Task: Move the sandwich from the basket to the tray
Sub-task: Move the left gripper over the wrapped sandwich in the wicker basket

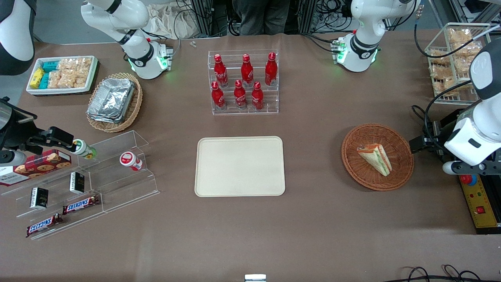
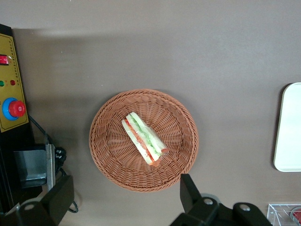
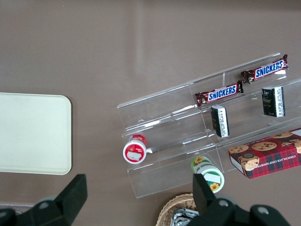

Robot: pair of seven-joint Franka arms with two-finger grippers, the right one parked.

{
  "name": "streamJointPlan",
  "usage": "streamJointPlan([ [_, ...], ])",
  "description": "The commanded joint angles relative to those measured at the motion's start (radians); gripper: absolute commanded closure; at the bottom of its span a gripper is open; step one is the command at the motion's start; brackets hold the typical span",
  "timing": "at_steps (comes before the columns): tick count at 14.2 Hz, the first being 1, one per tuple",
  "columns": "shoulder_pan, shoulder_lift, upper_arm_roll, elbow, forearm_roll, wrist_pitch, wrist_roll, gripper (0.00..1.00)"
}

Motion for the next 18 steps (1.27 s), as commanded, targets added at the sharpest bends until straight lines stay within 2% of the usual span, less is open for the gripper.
streamJointPlan([
  [1,0.005,-0.002,-0.007,0.014,0.016,-0.023,-0.003,0.0],
  [4,0.002,0.002,-0.009,0.012,0.018,-0.023,-0.055,0.0],
  [7,-0.003,-0.005,-0.013,-0.067,0.01,0.001,-0.281,0.0],
  [10,-0.004,-0.028,-0.013,-0.188,0.013,0.109,-0.446,0.0],
  [14,-0.012,-0.114,-0.015,-0.455,0.012,0.354,-0.57,0.0],
  [18,-0.01,-0.113,-0.013,-0.561,0.007,0.465,-0.65,0.0],
])
